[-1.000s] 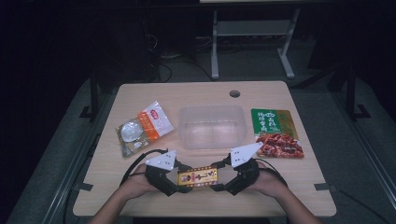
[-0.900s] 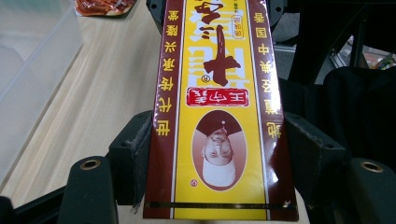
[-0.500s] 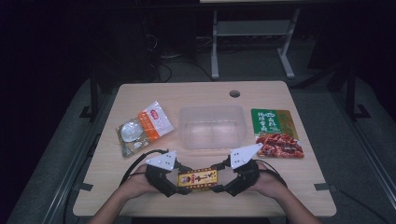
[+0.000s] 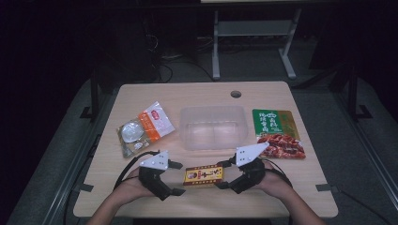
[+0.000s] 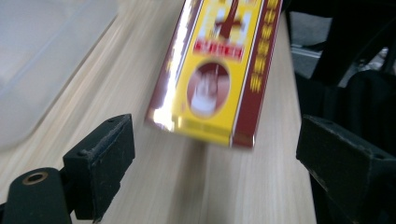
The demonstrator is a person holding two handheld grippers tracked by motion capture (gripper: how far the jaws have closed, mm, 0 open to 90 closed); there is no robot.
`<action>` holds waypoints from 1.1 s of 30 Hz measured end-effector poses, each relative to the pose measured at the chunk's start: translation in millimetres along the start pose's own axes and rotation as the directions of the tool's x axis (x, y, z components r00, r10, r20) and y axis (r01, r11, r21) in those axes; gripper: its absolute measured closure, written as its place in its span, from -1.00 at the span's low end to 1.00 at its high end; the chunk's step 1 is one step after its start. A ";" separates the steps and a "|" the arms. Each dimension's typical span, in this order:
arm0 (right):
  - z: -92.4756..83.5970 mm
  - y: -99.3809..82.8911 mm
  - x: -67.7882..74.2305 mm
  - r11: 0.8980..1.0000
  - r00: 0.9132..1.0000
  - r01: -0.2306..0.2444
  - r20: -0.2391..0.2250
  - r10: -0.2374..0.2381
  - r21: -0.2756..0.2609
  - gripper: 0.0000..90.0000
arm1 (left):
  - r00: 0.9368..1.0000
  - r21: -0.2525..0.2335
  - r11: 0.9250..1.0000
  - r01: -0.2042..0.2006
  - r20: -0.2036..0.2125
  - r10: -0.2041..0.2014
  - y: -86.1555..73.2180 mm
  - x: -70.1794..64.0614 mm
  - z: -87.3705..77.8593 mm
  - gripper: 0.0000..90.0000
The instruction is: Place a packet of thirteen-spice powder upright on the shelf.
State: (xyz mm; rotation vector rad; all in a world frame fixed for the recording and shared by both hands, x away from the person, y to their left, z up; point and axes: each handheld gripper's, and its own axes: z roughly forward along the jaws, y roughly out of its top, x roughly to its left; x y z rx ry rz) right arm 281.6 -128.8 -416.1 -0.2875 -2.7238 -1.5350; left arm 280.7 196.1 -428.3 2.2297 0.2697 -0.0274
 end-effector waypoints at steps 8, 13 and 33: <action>-7.1 1.8 0.1 1.000 0.999 -0.014 0.038 0.013 0.026 -0.28 | 0.992 -0.001 0.998 0.070 -0.101 -0.070 -9.8 -1.6 -10.8 -0.73; -10.6 5.4 -1.5 0.999 0.998 -0.010 0.056 0.008 0.044 -0.28 | 0.987 0.001 0.994 0.107 -0.125 -0.106 -15.3 -5.5 -14.9 -0.71; -28.9 45.2 -30.7 1.000 0.991 -0.001 0.131 0.000 0.007 -0.29 | 0.981 0.015 0.994 0.105 -0.166 -0.101 -33.9 -8.1 -24.4 -0.67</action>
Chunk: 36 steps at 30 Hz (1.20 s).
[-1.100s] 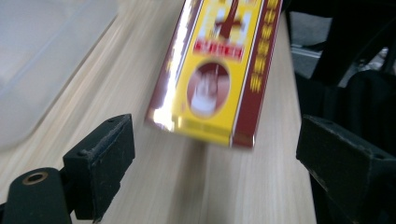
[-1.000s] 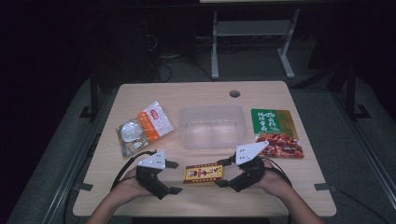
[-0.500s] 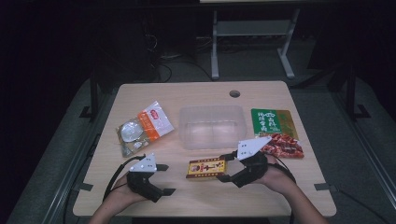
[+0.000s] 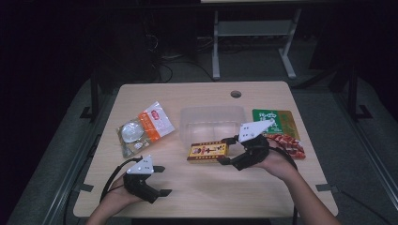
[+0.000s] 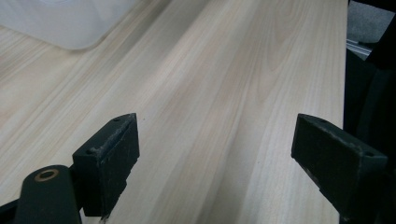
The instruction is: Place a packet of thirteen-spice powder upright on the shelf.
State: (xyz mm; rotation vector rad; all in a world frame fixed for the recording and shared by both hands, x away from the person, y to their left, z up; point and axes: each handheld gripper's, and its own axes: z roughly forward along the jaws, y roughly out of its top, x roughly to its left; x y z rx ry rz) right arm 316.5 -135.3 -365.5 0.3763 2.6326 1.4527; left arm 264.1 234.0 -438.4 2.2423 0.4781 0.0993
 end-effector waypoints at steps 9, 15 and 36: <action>1.8 17.5 -22.9 1.000 1.000 0.001 0.030 -0.001 0.011 -0.29 | 1.000 -0.005 1.000 0.003 -0.014 -0.003 -2.4 3.4 -0.6 -0.67; 7.0 26.7 -35.4 1.000 0.999 0.000 0.037 0.000 0.011 -0.29 | 1.000 -0.009 1.000 0.005 -0.017 -0.006 -4.8 3.9 -1.7 -0.67; 37.5 49.9 -75.2 0.997 0.994 0.036 0.096 -0.042 0.062 -0.29 | 1.000 0.002 1.000 0.020 -0.013 -0.020 -7.7 5.5 -0.3 -0.67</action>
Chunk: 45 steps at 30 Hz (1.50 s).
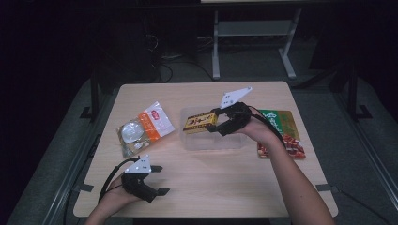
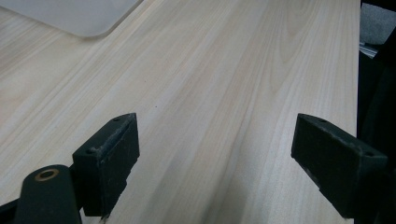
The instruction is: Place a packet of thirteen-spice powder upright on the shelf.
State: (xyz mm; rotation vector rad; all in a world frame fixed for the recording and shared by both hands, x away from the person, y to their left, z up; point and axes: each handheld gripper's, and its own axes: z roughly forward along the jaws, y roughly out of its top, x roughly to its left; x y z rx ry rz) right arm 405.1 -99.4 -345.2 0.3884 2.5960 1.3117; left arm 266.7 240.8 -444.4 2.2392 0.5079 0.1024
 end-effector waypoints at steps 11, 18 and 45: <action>13.9 8.7 -11.6 1.000 1.000 0.004 -0.006 -0.004 0.023 -0.29 | 1.000 0.003 1.000 -0.005 -0.001 0.005 -0.7 0.1 -0.9 -0.67; 20.8 13.0 -16.5 1.000 1.000 -0.001 -0.005 0.001 0.019 -0.29 | 1.000 0.011 1.000 -0.011 -0.002 0.011 -0.8 -0.1 0.6 -0.67; 41.6 40.5 -22.5 0.999 0.999 0.037 -0.035 -0.037 0.003 -0.30 | 1.000 0.014 1.000 -0.009 0.005 0.009 1.0 -1.4 2.4 -0.67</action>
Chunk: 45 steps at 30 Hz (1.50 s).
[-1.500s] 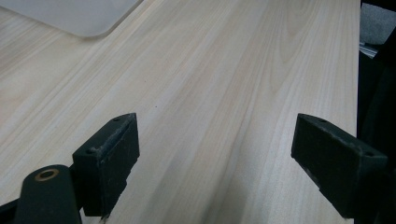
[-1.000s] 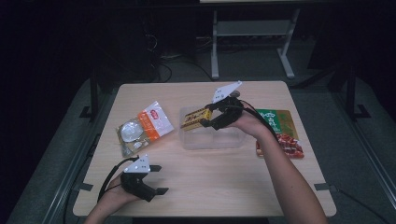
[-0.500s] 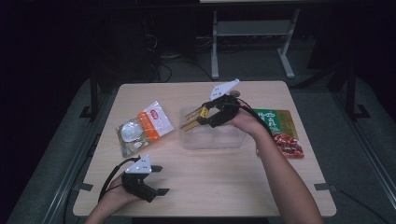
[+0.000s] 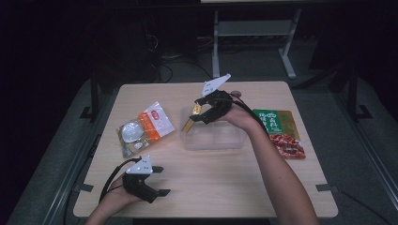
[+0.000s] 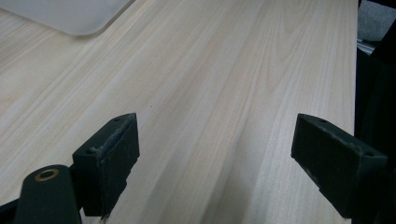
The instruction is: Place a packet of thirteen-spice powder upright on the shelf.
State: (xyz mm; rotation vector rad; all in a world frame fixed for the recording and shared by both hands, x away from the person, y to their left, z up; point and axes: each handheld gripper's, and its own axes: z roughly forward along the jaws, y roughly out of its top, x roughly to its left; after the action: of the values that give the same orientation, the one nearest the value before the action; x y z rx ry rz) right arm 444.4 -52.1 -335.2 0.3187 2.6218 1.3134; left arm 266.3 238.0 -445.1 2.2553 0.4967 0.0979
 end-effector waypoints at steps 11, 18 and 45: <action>7.2 9.2 -0.1 1.000 1.000 0.022 -0.007 -0.022 -0.011 -0.30 | 1.000 0.006 1.000 0.001 0.005 -0.001 -0.2 0.0 0.9 -0.67; 16.4 16.1 -1.2 1.000 0.999 0.024 -0.025 -0.024 0.000 -0.30 | 1.000 -0.001 1.000 0.008 0.010 -0.008 -0.5 0.4 0.7 -0.67; 48.7 10.8 -2.0 0.997 0.998 0.049 -0.051 -0.046 0.059 -0.31 | 0.993 -0.009 0.996 0.094 0.070 -0.093 -0.1 0.8 4.2 -0.76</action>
State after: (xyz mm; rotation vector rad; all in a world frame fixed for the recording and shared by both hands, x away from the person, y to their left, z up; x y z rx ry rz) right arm 460.3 -9.2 -355.0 0.2341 2.6963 1.2451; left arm 267.9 235.4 -448.1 2.2113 0.5621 -0.0246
